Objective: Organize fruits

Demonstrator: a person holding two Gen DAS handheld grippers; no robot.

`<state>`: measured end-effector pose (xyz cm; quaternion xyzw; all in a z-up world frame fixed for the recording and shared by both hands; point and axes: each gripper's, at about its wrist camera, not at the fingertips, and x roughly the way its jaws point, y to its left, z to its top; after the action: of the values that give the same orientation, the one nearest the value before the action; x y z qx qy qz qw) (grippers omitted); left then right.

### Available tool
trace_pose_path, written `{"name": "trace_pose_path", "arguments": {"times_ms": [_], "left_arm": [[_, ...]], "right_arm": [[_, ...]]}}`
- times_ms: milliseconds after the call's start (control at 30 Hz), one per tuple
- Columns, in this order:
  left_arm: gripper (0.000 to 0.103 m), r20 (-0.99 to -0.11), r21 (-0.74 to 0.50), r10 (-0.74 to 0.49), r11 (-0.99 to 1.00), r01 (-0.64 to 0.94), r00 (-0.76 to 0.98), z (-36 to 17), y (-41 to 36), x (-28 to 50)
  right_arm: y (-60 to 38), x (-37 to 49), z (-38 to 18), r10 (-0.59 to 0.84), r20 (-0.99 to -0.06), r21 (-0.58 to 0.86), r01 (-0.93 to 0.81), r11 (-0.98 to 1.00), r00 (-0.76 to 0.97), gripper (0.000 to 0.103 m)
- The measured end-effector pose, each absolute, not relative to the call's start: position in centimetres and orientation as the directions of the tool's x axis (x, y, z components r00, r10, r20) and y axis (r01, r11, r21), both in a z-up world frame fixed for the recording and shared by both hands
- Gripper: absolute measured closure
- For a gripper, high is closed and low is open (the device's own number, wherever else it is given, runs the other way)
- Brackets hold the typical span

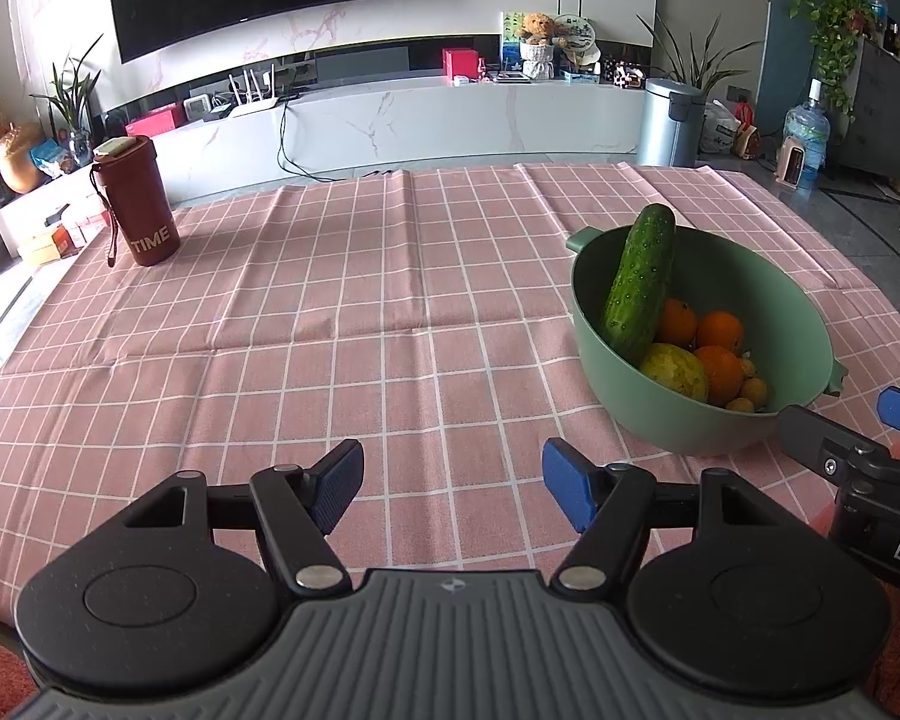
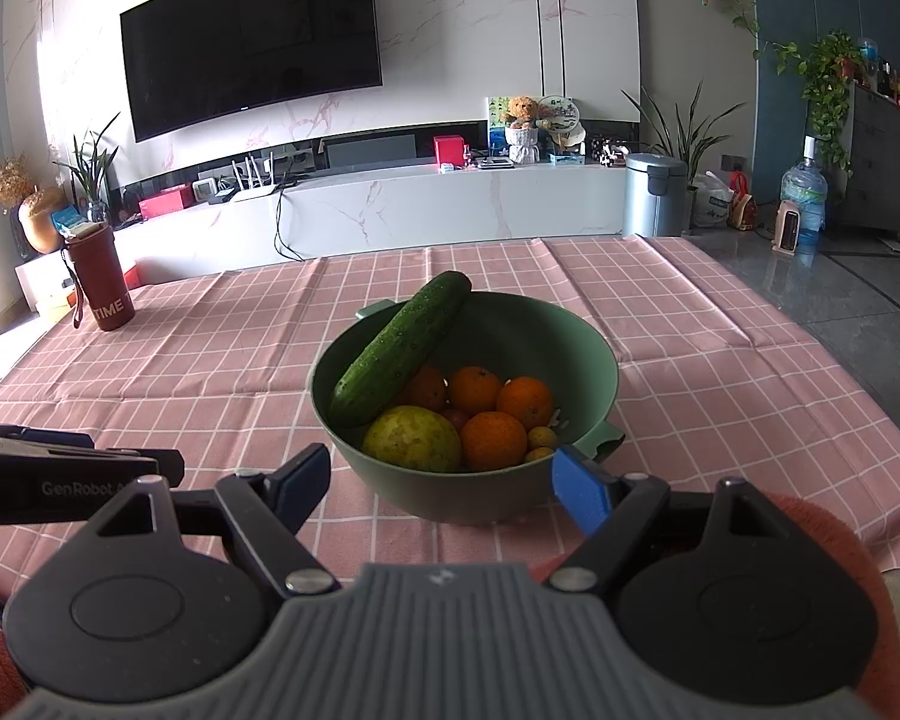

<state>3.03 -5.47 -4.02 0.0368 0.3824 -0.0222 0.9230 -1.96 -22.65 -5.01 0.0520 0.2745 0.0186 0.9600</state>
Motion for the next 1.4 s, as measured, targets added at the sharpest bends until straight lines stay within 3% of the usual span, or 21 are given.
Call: {"name": "trace_pose_path", "arguments": {"times_ms": [1400], "left_arm": [[0.023,-0.696,0.052,-0.003,0.997,0.054,0.718,-3.24,-5.42,2.42]], "right_arm": [[-22.63,-2.10,-4.98,0.072,-0.522,0.119,-0.012,0.993,0.850,0.025]]}}
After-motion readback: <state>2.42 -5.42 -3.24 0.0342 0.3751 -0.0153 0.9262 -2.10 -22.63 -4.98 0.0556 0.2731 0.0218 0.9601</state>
